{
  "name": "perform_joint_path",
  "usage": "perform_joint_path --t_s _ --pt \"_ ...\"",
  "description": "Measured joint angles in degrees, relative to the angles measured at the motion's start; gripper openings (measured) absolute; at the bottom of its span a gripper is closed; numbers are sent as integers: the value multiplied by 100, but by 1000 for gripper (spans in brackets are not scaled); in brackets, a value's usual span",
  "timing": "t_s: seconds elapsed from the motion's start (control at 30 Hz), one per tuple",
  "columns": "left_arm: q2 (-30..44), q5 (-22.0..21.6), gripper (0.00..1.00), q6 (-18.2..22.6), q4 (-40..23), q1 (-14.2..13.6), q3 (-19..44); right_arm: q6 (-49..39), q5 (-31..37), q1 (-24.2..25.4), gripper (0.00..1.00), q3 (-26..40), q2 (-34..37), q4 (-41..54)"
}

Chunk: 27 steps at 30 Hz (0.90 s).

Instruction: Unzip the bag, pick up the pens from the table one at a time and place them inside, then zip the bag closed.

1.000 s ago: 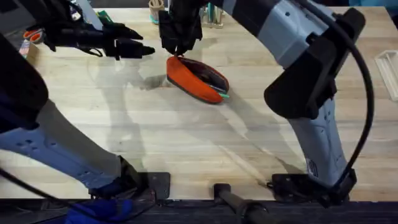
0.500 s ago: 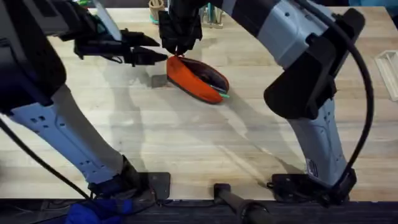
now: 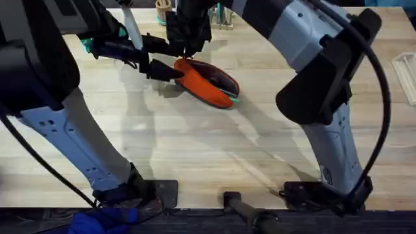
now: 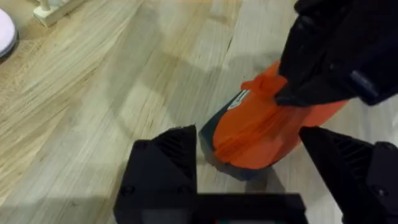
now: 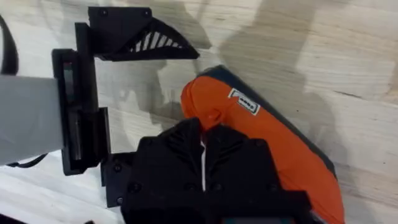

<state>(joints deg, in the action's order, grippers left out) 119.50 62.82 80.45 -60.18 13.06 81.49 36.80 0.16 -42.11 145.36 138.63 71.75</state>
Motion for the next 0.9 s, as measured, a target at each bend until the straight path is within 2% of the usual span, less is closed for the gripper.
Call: perform_joint_path --t_s 0.4,0.67,0.83,0.9 --pt "0 -147 993 168 17 -25 0 2 7 0 31 0 0 0" --pt "0 -111 993 172 17 -251 0 2 7 0 31 0 0 0" --pt "0 -111 994 183 17 -269 0 2 8 0 31 0 0 0" --pt "0 -111 954 192 15 -269 0 0 8 0 31 0 0 0"
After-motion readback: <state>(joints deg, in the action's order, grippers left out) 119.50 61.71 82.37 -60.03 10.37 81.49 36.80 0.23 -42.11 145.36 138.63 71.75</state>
